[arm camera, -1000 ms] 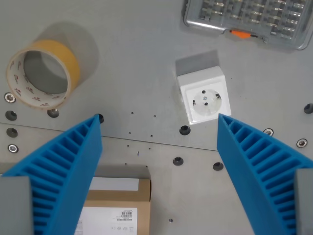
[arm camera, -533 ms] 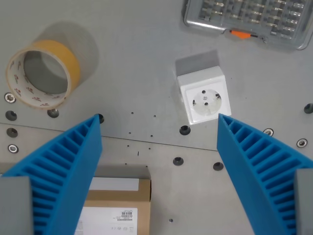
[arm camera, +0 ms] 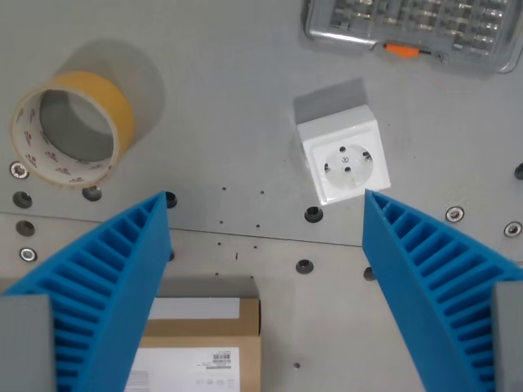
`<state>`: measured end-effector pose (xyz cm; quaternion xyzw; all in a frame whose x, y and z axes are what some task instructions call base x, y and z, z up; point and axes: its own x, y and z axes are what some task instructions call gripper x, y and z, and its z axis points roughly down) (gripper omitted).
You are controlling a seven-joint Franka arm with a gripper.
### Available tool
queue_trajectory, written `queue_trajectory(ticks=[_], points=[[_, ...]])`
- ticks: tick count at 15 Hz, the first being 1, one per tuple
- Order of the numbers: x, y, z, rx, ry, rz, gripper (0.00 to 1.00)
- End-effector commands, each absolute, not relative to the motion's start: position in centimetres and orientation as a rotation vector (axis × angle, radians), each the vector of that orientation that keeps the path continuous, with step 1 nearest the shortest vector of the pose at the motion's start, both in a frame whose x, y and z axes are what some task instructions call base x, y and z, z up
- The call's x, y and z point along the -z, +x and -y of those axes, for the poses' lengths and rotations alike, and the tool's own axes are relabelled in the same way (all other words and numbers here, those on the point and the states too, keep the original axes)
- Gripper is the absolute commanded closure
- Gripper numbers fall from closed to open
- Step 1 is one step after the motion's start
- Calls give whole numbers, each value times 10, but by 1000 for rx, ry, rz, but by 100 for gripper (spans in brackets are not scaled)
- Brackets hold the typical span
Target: Move above the white socket
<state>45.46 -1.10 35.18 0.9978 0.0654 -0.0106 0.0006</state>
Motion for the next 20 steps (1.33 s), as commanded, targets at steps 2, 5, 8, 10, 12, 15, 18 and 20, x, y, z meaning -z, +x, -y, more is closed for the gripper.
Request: queue_trajectory(ticks=[2, 5, 8, 10, 12, 15, 18, 20], points=[[-340, 448, 17, -52, 3117, 151, 0], [-329, 445, 21, -93, 3099, 305, 0], [-315, 441, 26, -116, 3077, 460, 0], [-306, 438, 29, -126, 3062, 562, 0], [-298, 435, 33, -126, 3043, 664, 0], [-284, 431, 38, -126, 3009, 816, 0], [-270, 426, 44, -130, 2966, 966, 0], [-260, 424, 48, -127, 2934, 1065, 0]])
